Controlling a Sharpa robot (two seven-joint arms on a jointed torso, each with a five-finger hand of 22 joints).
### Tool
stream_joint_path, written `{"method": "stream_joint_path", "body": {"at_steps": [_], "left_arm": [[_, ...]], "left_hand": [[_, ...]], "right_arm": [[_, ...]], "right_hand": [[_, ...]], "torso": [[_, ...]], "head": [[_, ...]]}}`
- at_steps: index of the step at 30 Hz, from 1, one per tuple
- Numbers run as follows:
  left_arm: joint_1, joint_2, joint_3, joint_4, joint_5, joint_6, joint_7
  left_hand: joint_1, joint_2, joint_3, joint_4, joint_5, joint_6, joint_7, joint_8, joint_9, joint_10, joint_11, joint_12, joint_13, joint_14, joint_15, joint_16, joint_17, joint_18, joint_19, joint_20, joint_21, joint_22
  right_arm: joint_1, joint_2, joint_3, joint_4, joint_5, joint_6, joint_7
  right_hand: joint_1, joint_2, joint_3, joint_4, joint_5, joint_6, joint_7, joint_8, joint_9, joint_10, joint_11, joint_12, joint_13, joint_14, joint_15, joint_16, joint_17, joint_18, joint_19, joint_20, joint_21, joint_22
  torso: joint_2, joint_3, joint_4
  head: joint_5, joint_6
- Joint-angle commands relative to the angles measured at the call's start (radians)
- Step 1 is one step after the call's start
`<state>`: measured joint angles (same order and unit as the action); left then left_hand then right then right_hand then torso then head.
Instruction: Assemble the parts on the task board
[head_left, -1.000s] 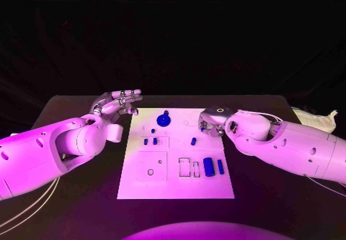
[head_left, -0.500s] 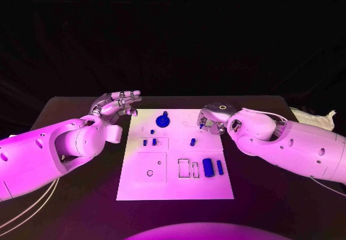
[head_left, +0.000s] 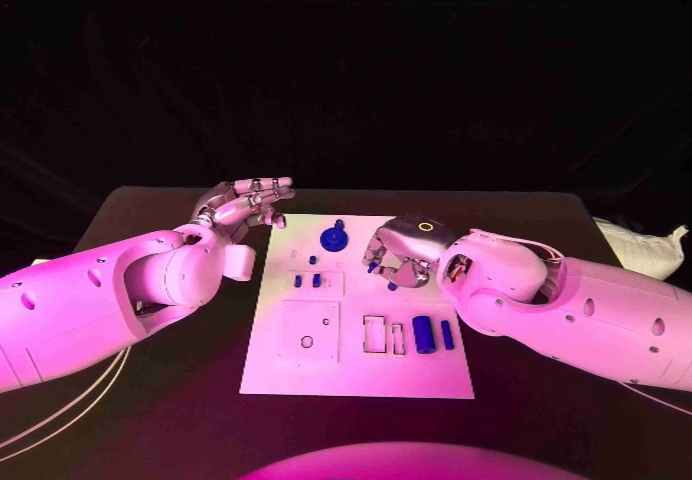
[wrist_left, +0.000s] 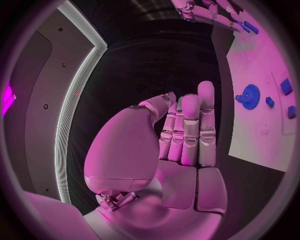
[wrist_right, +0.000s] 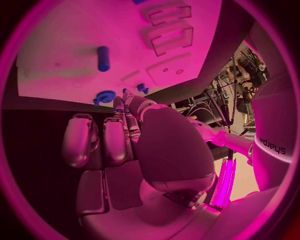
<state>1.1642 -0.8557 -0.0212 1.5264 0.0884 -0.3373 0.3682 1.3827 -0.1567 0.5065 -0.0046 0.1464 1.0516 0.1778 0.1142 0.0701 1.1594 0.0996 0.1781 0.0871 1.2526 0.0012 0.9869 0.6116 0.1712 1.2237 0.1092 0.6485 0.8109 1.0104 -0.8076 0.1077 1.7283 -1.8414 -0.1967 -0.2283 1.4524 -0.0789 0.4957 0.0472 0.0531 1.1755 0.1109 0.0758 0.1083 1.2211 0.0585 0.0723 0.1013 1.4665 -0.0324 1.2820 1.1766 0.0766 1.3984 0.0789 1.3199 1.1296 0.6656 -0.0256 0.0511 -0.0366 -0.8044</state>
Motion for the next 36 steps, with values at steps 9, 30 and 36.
{"method": "stream_joint_path", "body": {"at_steps": [9, 30, 36], "left_arm": [[-0.003, 0.016, 0.001, -0.002, 0.004, 0.026, -0.001], [-0.006, 0.020, 0.001, 0.005, 0.000, 0.034, -0.005], [-0.006, 0.021, 0.001, 0.005, -0.001, 0.035, -0.005]], "left_hand": [[0.001, 0.006, -0.008, -0.002, 0.001, -0.009, -0.001, 0.004, -0.001, -0.012, 0.000, 0.004, 0.001, -0.001, 0.008, -0.006, -0.003, 0.012, -0.006, -0.002, -0.007, -0.002], [0.001, 0.006, -0.011, -0.004, 0.001, -0.015, 0.001, 0.003, -0.002, -0.018, 0.002, 0.005, 0.001, -0.003, 0.010, -0.006, -0.006, 0.011, -0.006, -0.001, -0.010, -0.003], [0.001, 0.006, -0.011, -0.004, 0.001, -0.015, 0.001, 0.003, -0.002, -0.018, 0.002, 0.005, 0.001, -0.003, 0.010, -0.006, -0.006, 0.011, -0.006, -0.001, -0.010, -0.003]], "right_arm": [[-0.046, 0.078, -0.012, -0.001, 0.017, 0.040, 0.036], [-0.088, 0.165, -0.027, -0.080, 0.014, 0.072, 0.047], [-0.090, 0.175, -0.030, -0.084, 0.016, 0.079, 0.049]], "right_hand": [[-0.009, -0.001, 0.012, -0.007, 0.008, -0.004, 0.011, -0.001, 0.002, 0.007, 0.001, -0.001, -0.003, 0.045, 0.011, 0.005, -0.003, 0.010, 0.004, 0.004, 0.002, -0.004], [-0.014, 0.000, 0.019, -0.014, 0.013, -0.006, 0.016, -0.003, 0.003, 0.007, 0.005, -0.003, -0.007, 0.044, 0.014, 0.005, -0.006, 0.010, 0.002, 0.006, 0.000, -0.008], [-0.014, 0.000, 0.019, -0.014, 0.014, -0.006, 0.017, -0.003, 0.003, 0.006, 0.006, -0.004, -0.007, 0.043, 0.014, 0.004, -0.006, 0.011, 0.002, 0.006, 0.000, -0.009]], "torso": [[0.000, -0.0023, 0.0005], [0.001, 0.0003, -0.0017], [0.001, -0.0003, -0.0023]], "head": [[0.045, -0.023], [0.066, -0.038], [0.068, -0.041]]}}
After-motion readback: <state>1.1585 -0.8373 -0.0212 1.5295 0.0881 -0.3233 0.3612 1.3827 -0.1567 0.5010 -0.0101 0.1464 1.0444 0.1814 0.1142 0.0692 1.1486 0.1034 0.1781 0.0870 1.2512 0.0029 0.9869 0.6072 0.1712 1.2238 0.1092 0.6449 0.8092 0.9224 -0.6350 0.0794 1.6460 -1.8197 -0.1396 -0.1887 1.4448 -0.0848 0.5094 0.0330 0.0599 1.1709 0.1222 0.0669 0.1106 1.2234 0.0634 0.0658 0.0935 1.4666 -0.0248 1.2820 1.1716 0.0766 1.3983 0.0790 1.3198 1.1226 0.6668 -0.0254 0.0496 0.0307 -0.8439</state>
